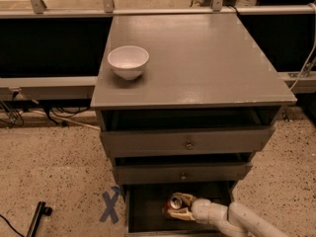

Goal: Pick coke can from bottom drawer and place on counter

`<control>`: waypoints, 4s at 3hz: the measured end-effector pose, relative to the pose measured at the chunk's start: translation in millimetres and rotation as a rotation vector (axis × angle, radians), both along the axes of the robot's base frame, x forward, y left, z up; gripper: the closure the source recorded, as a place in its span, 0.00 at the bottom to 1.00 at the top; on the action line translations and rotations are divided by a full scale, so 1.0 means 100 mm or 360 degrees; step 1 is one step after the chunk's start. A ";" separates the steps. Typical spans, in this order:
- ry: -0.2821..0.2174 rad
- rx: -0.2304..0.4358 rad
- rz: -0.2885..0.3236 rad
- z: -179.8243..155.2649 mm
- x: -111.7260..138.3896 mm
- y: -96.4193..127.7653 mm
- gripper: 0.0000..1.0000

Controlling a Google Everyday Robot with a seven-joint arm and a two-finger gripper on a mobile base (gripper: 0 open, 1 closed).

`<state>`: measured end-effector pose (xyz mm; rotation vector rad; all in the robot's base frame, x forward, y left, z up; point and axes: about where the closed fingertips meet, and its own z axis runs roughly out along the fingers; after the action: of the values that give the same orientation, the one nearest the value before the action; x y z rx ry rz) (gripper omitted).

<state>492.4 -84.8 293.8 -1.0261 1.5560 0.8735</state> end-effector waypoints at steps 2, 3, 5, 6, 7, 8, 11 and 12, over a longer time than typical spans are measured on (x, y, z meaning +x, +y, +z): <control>-0.0110 -0.0050 -0.0024 1.15 -0.31 -0.65 1.00; -0.0030 -0.0073 -0.0070 1.55 -0.45 -0.96 1.00; -0.0074 -0.0187 0.0080 1.73 -0.53 -0.81 1.00; -0.0221 -0.0315 0.0286 2.12 -0.82 -0.55 1.00; -0.0366 -0.0357 0.0541 2.92 -1.30 -0.19 1.00; -0.0456 -0.0444 0.0728 3.65 -1.55 0.04 1.00; -0.0352 -0.0582 0.0631 4.89 -1.23 -0.04 1.00; -0.0370 -0.0635 0.0598 4.97 -1.15 -0.07 1.00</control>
Offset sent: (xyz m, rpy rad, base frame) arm -0.0489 -0.1179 0.1753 -0.0673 -0.0685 -0.0294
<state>377.2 -92.0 790.7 -1.6857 1.3878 0.6701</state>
